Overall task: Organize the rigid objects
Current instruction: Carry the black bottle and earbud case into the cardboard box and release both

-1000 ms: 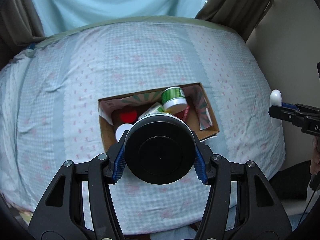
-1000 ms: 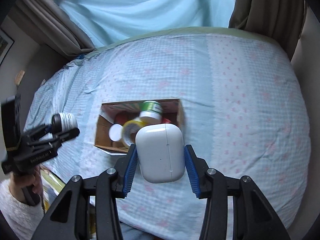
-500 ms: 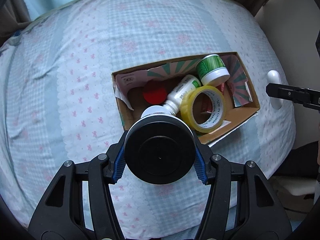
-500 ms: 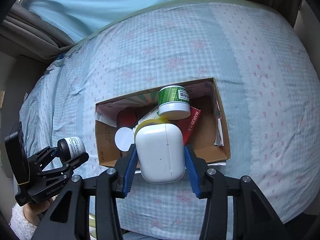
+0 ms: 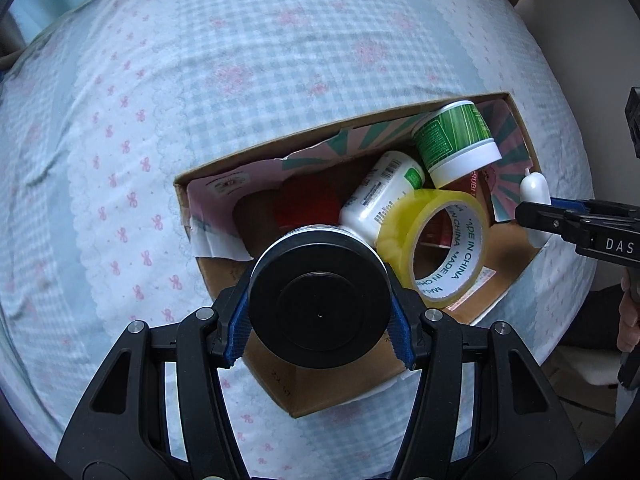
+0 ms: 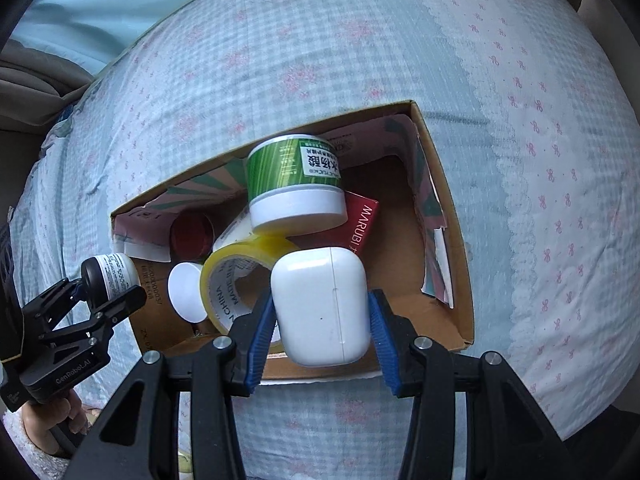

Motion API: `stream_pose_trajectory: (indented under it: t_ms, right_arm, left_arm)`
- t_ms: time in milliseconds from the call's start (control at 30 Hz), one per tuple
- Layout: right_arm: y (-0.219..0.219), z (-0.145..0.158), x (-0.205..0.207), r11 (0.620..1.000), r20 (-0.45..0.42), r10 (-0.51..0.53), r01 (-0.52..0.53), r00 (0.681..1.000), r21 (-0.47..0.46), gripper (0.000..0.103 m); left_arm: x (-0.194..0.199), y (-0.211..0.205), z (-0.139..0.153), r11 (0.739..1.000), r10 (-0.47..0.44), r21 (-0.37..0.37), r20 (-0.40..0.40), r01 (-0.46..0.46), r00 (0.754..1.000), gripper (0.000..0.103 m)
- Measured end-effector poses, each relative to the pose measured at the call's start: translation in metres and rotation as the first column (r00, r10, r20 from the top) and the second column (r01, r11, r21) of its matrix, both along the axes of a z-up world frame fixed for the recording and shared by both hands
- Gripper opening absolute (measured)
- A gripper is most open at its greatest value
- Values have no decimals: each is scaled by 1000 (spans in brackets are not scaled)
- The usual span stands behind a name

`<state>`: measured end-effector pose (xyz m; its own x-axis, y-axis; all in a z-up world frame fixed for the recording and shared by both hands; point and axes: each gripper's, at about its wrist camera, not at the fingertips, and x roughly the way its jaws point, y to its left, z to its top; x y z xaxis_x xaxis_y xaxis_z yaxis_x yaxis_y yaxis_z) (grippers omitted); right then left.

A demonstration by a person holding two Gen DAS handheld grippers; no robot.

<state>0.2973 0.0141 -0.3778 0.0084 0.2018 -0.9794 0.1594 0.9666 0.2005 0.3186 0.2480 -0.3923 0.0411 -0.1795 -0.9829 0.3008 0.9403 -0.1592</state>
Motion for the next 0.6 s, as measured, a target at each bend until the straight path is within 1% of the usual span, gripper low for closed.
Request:
stream_pose_trajectory:
  t_ms: [100, 200, 267, 300, 333, 367, 400, 433, 500, 600]
  right_arm:
    - [-6, -13, 2, 1000, -29, -8, 7, 1000, -15, 43]
    - [-14, -25, 2, 1000, -63, -23, 23, 998, 2, 43]
    - [-17, -29, 1, 1000, -60, -24, 23, 998, -9, 43]
    - [-17, -30, 1, 1000, -56, -22, 21, 998, -23, 44]
    - [-18, -31, 1, 999, -57, -22, 20, 998, -28, 51]
    - [-19, -32, 1, 999, -58, -26, 24, 998, -23, 59]
    - [-20, -32, 1, 999, -61, -34, 33, 998, -13, 82]
    - [-22, -31, 0, 999, -60, -41, 41, 997, -3, 98]
    - [-23, -27, -2, 998, -36, -57, 58, 998, 18, 99]
    - [-23, -23, -7, 997, -45, -52, 55, 998, 62, 99]
  left_arm:
    - [0, -8, -7, 1000, -21, 15, -6, 21, 1000, 53]
    - [-1, -11, -11, 1000, -17, 22, -12, 17, 1000, 53]
    - [-2, -12, -13, 999, -10, 31, -19, 11, 1000, 53]
    - [-3, -13, -15, 999, -10, 37, -24, 11, 1000, 57]
    - [-5, -13, -14, 999, -7, 33, -20, 7, 1000, 83]
    - [-6, -11, -11, 1000, 0, 28, -9, 0, 1000, 99]
    - [-8, -9, -7, 1000, 9, 19, 12, -10, 1000, 103]
    - [-10, -8, -4, 1000, 15, 12, 19, -15, 1000, 103]
    - [-13, -6, -1, 999, 21, 24, 17, -22, 1000, 103]
    - [-19, -3, 4, 999, 33, 23, 20, -33, 999, 103]
